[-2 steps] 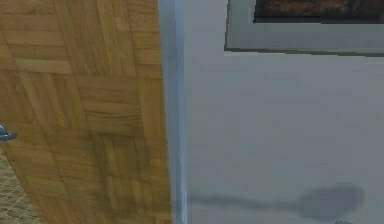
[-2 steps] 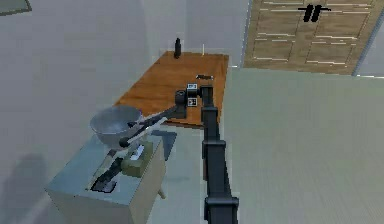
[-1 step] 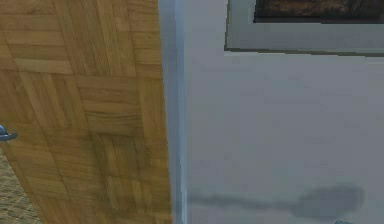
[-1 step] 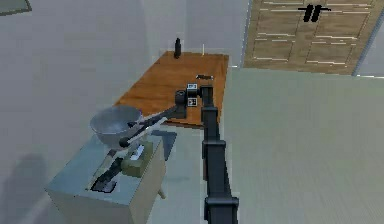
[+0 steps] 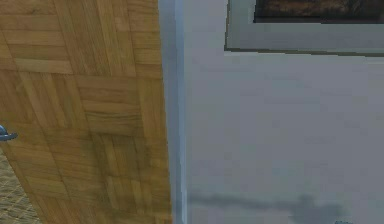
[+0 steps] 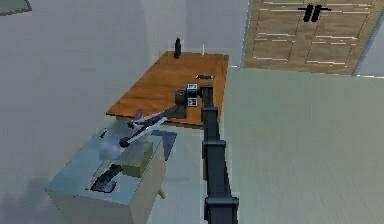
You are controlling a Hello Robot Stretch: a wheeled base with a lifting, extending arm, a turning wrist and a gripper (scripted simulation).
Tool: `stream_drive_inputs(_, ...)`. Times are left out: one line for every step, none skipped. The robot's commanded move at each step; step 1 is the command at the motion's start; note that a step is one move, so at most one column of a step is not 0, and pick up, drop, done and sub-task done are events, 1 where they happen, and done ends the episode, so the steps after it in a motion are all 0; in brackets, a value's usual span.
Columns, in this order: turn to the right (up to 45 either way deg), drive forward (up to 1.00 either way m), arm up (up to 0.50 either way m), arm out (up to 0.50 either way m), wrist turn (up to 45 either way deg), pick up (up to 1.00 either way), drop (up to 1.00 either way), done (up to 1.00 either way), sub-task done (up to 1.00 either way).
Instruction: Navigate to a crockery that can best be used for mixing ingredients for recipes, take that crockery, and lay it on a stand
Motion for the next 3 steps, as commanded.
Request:
stream_drive_inputs(0.0,0.0,0.1,0.0,0.0,0.0,0.0,0.0,0.0)
stream_drive_inputs(0.0,0.0,0.0,-0.08,0.0,0.0,0.0,0.0,0.0)
stream_drive_inputs(0.0,0.0,0.0,0.0,0.0,0.0,0.0,1.0,0.0)
